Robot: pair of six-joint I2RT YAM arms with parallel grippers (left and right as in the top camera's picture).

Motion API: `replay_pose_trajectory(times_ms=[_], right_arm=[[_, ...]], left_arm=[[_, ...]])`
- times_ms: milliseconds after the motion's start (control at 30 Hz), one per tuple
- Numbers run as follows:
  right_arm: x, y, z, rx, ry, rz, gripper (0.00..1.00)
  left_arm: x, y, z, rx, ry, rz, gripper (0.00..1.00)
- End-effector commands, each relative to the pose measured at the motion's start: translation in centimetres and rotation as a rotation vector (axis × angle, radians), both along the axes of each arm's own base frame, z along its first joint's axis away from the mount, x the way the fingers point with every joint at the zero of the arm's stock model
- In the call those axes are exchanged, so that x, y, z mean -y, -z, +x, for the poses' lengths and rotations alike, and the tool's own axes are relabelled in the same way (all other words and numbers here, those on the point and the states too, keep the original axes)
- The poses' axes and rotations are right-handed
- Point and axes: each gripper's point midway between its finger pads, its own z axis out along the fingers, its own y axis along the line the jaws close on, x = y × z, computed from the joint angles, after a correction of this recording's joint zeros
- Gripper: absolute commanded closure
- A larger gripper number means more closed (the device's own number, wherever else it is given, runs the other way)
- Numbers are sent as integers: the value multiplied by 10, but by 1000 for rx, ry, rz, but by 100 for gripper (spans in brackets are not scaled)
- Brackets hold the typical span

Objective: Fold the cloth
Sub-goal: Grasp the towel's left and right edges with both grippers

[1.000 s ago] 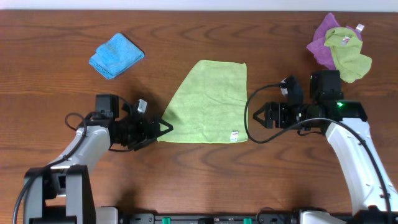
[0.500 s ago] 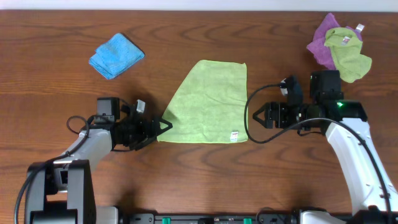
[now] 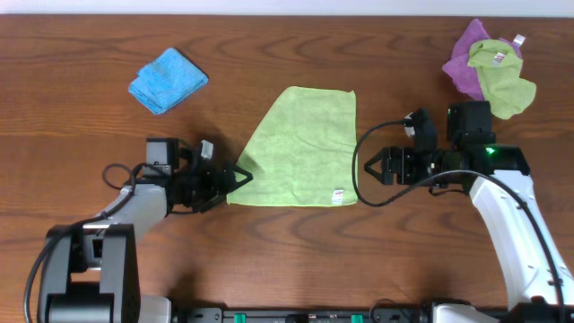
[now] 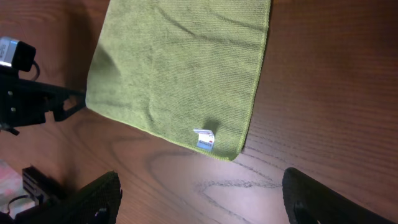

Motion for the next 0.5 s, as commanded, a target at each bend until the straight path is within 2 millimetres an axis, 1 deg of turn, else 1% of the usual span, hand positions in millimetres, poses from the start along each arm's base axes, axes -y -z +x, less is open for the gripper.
replay_pose_trajectory(times_ms=[0,33,67,133,200,267,300,467], right_arm=[[-1,-3,-1,15,-8,14,17],[-1,-3,-1,15,-8,14,17],[-1,-3,-1,15,-8,14,17],[-1,-3,-1,14,-8,14,17],[-1,-3,-1,14,-8,14,17],[0,-3,-1,13,-6,9,16],[0,-2,-1,13,-6,6,16],[1,6,1,19,7,0,15]], left_arm=[[8,15,-6,-68,-6,8,4],[11,16,-6,-66,1,7,3],[14,16,-6,-61,11,7,0],[18,16,-6,-52,26,7,33],[21,14,-5,-39,33,3,61],[22,12,-3,-26,37,-7,84],[22,11,-3,-23,36,-10,94],[25,7,0,-9,39,-34,94]])
